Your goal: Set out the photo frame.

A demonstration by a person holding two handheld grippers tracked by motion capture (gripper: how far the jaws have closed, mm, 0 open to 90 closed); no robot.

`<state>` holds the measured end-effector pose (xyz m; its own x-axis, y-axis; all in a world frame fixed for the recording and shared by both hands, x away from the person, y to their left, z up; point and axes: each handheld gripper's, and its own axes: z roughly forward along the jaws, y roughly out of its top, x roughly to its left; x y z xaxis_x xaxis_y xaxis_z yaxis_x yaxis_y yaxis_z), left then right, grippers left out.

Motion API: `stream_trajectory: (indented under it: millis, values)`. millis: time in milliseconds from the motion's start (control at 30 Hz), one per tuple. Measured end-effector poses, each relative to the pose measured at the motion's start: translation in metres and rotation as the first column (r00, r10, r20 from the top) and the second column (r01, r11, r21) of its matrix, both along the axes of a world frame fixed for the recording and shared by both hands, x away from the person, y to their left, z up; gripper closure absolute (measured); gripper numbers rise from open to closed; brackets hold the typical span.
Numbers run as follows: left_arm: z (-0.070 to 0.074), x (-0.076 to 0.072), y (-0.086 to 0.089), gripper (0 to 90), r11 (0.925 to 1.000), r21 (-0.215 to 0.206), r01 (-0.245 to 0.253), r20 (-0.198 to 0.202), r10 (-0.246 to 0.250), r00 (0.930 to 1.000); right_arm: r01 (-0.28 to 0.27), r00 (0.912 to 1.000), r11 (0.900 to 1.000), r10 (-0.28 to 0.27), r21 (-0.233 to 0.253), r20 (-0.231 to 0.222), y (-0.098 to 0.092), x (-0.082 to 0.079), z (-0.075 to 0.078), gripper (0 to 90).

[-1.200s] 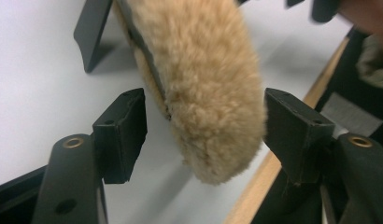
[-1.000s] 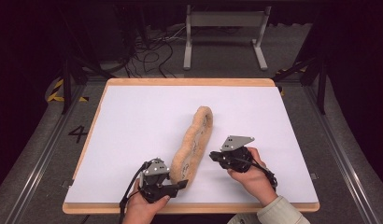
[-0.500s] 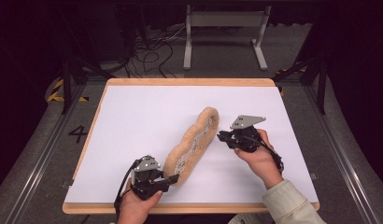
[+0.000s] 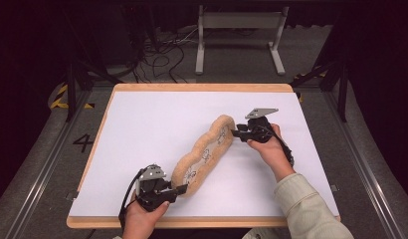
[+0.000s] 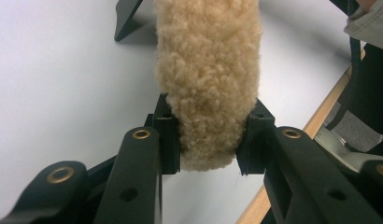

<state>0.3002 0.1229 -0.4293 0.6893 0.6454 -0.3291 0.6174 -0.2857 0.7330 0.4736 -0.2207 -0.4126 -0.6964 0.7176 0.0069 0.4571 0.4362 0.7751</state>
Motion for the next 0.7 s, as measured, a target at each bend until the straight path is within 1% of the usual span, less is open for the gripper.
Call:
stream_trajectory:
  millis: [67, 167, 200, 267, 300, 333, 367, 400, 433, 500, 533, 633, 667, 700]
  values:
    - [0.000, 0.000, 0.000, 66.6, 1.0000, -0.001, 0.001, 0.000, -0.001, 1.0000, -0.005, 1.0000, 1.000, 0.005, 0.003, 0.003, 0.002, 0.006, -0.001, 61.8]
    - [0.000, 0.000, 0.000, 66.5, 1.0000, -0.002, 0.005, -0.002, -0.005, 1.0000, -0.030, 0.9995, 1.000, 0.030, 0.009, 0.004, 0.004, 0.013, -0.001, 61.6]
    - [0.000, 0.001, 0.000, 66.4, 0.9999, -0.002, 0.014, -0.004, -0.014, 0.9999, -0.043, 0.9990, 0.999, 0.043, 0.012, 0.009, 0.005, 0.016, -0.001, 61.5]
    - [-0.001, 0.003, 0.001, 65.7, 0.9995, -0.007, 0.031, -0.014, -0.031, 0.9994, -0.081, 0.9966, 0.997, 0.081, 0.012, -0.014, 0.007, 0.021, -0.001, 60.3]
    - [-0.001, 0.004, 0.002, 65.6, 0.9994, -0.005, 0.034, -0.009, -0.034, 0.9994, -0.091, 0.9957, 0.996, 0.092, 0.004, -0.013, 0.008, 0.023, -0.001, 61.6]
    - [-0.001, 0.004, 0.001, 65.5, 0.9992, -0.009, 0.038, -0.015, -0.038, 0.9992, -0.102, 0.9947, 0.995, 0.102, -0.002, -0.010, 0.009, 0.025, 0.000, 64.6]
    - [-0.001, 0.004, 0.001, 65.4, 0.9992, -0.008, 0.039, -0.013, -0.039, 0.9991, -0.108, 0.9942, 0.994, 0.108, -0.018, 0.001, 0.010, 0.026, 0.001, 68.3]
    - [-0.001, 0.004, 0.001, 65.4, 0.9992, -0.008, 0.039, -0.013, -0.039, 0.9991, -0.108, 0.9942, 0.994, 0.108, -0.018, 0.001, 0.010, 0.026, 0.001, 68.3]
    - [-0.001, 0.004, 0.001, 65.4, 0.9991, -0.011, 0.040, -0.020, -0.040, 0.9990, -0.104, 0.9945, 0.994, 0.104, -0.038, 0.004, 0.010, 0.026, 0.003, 70.6]
    - [-0.001, 0.004, 0.002, 65.9, 0.9993, 0.000, 0.037, -0.012, -0.037, 0.9993, -0.118, 0.9928, 0.990, 0.119, -0.071, 0.012, 0.011, 0.025, 0.005, 71.7]
    - [0.000, 0.004, 0.002, 66.1, 0.9994, 0.000, 0.033, -0.009, -0.033, 0.9994, -0.118, 0.9928, 0.990, 0.119, -0.074, 0.012, 0.010, 0.024, 0.006, 71.8]
    - [0.003, 0.006, 0.005, 66.3, 0.9987, -0.027, 0.044, -0.009, -0.045, 0.9990, -0.105, 0.9943, 0.993, 0.106, -0.061, 0.014, 0.007, 0.020, 0.012, 72.1]
    - [0.005, 0.007, 0.006, 66.4, 0.9986, -0.030, 0.043, -0.003, -0.043, 0.9991, -0.097, 0.9949, 0.994, 0.098, -0.054, 0.021, 0.005, 0.019, 0.014, 72.0]
    - [0.009, 0.008, 0.008, 66.7, 0.9987, -0.030, 0.042, 0.018, -0.041, 0.9990, -0.090, 0.9954, 0.995, 0.091, -0.053, 0.029, 0.004, 0.017, 0.017, 71.9]
